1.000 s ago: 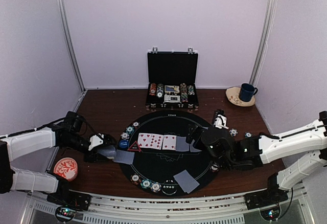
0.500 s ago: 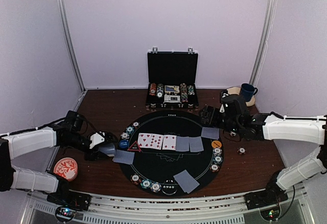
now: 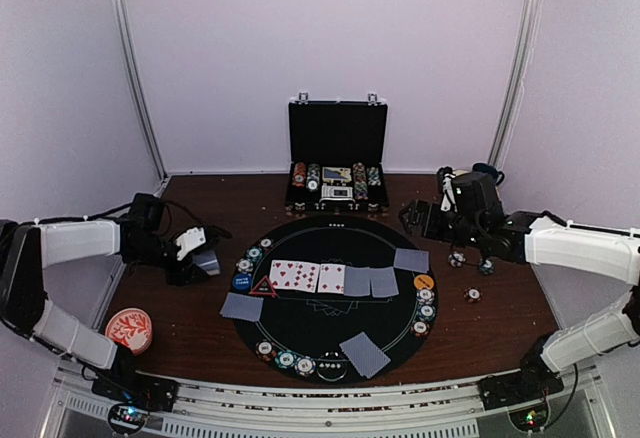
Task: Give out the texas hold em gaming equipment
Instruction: Place the poker card at the center of the board.
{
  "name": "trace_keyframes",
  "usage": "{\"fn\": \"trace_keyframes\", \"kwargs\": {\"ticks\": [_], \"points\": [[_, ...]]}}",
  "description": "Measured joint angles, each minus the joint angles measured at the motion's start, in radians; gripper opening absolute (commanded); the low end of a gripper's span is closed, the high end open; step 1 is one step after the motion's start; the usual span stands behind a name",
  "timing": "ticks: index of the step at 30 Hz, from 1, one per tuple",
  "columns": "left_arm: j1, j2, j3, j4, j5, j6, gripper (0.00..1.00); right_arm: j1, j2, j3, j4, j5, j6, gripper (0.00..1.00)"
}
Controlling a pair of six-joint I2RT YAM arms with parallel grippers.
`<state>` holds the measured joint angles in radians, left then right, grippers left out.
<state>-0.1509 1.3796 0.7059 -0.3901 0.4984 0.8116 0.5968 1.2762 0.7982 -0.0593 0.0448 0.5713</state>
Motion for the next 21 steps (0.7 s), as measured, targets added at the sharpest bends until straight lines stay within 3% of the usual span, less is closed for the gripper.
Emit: {"fn": "trace_keyframes", "kwargs": {"ticks": [7,21], "points": [[0.086,0.233,0.235,0.003,-0.016,-0.033,0.13,-0.004,-0.048,-0.053,0.003,0.004,0.000,1.00],[0.068,0.677,0.716,-0.097,0.017,-0.011,0.15,-0.008,-0.100,-0.119,0.018,0.031,-0.016,1.00]]}}
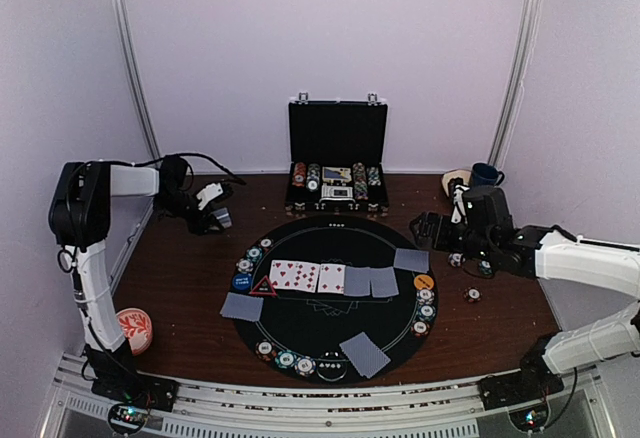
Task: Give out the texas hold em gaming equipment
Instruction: Place the poker card at the center of the board, then reset both arms
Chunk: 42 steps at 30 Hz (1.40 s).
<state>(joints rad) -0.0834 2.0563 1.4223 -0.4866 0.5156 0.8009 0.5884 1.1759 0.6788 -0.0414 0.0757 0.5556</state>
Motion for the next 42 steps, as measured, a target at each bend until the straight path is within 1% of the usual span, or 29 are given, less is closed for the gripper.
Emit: {"fn": "trace_keyframes", "kwargs": {"ticks": [6,9,10,11,12,14,20,21,35,38,42], "points": [[-0.050,0.094,0.089,-0.035,-0.011,0.017,0.18,0.000,0.000,-0.003,0.015,0.003,-0.002,1.00],[-0.071,0.109,0.094,-0.045,-0.015,0.026,0.26,-0.001,0.000,-0.005,0.016,0.003,-0.003,1.00],[-0.076,0.112,0.095,-0.050,-0.015,0.029,0.31,-0.001,0.000,-0.006,0.016,0.003,-0.003,1.00],[-0.079,0.115,0.098,-0.056,-0.015,0.031,0.38,-0.001,0.000,-0.008,0.017,0.003,-0.003,1.00],[-0.080,0.118,0.101,-0.063,-0.016,0.032,0.49,-0.001,0.000,-0.010,0.019,0.003,-0.003,1.00],[-0.080,0.121,0.108,-0.067,-0.018,0.038,0.63,-0.001,0.000,-0.013,0.019,0.003,-0.003,1.00],[-0.079,0.121,0.111,-0.076,-0.036,0.060,0.96,-0.001,0.000,-0.016,0.024,0.003,-0.003,1.00],[-0.079,0.121,0.111,-0.076,-0.037,0.062,0.98,-0.001,0.000,-0.016,0.024,0.003,-0.003,1.00],[-0.076,0.101,0.112,-0.092,-0.048,0.063,0.98,-0.002,-0.014,-0.026,0.031,0.007,-0.003,1.00],[-0.065,0.053,0.112,-0.107,-0.045,0.052,0.98,-0.002,-0.017,-0.027,0.031,0.028,0.002,1.00],[-0.027,-0.079,0.111,-0.116,-0.029,0.021,0.98,-0.002,-0.055,-0.045,0.027,0.084,0.008,1.00]]}}
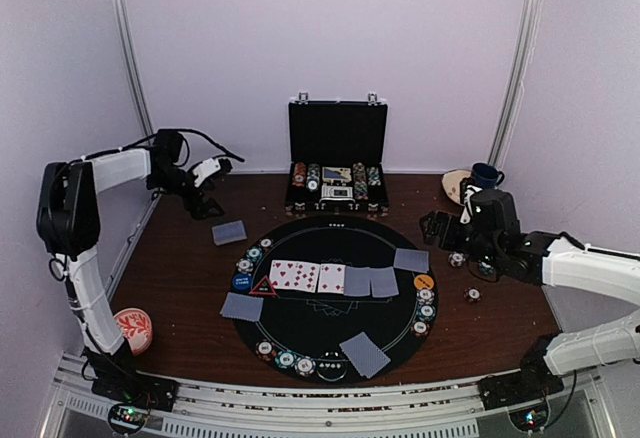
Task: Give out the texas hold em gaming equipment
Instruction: Reset both arms
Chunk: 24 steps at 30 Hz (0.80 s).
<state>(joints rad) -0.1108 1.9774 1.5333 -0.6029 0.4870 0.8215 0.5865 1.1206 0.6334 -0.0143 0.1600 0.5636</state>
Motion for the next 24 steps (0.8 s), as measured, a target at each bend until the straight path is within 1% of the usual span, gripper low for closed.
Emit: {"fn": "trace_keyframes", "kwargs": {"ticks": [2,4,7,8,9,12,17,20,24], "points": [[0.027,-0.100,-0.019,0.019,0.005,-0.035,0.98,0.000,-0.022,0.001,-0.021,0.034,-0.010,1.00],[0.055,-0.221,-0.086,0.071,0.002,-0.083,0.98,0.000,-0.032,0.010,-0.064,0.068,-0.024,1.00],[0.087,-0.460,-0.281,0.174,-0.061,-0.182,0.98,0.000,-0.045,0.023,-0.131,0.112,-0.048,1.00],[0.089,-0.519,-0.330,0.195,-0.079,-0.205,0.98,0.000,-0.056,0.023,-0.156,0.129,-0.057,1.00],[0.090,-0.606,-0.410,0.222,-0.109,-0.238,0.98,0.000,-0.075,0.023,-0.182,0.145,-0.063,1.00],[0.090,-0.787,-0.560,0.252,-0.156,-0.302,0.98,0.000,-0.162,0.021,-0.244,0.201,-0.068,1.00],[0.099,-1.020,-0.739,0.275,-0.212,-0.385,0.98,0.002,-0.340,-0.021,-0.259,0.256,-0.068,1.00],[0.103,-1.157,-0.843,0.303,-0.249,-0.438,0.98,0.002,-0.388,-0.039,-0.260,0.270,-0.069,1.00],[0.105,-1.276,-0.934,0.337,-0.287,-0.490,0.98,0.003,-0.406,-0.074,-0.232,0.275,-0.071,1.00]]}}
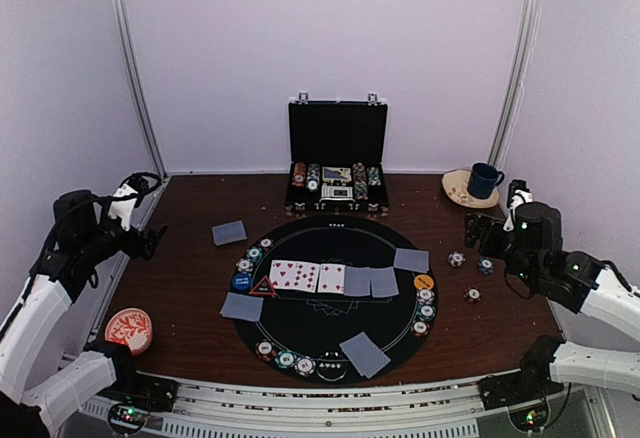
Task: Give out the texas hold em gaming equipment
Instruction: Reset both arms
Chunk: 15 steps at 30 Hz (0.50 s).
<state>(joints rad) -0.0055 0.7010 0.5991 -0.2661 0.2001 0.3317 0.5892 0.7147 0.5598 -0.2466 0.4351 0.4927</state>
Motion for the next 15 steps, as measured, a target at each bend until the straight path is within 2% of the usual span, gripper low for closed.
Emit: {"fn": "trace_keyframes", "kwargs": {"ticks": [7,15], "points": [[0.000,-0.105,-0.100,0.072,-0.023,-0.052,0.98,0.000,0.003,-0.050,0.004,-0.004,0.001,1.00],[0.000,-0.134,-0.117,0.109,-0.047,-0.069,0.98,0.000,-0.083,-0.068,0.018,0.002,0.000,1.00]]}}
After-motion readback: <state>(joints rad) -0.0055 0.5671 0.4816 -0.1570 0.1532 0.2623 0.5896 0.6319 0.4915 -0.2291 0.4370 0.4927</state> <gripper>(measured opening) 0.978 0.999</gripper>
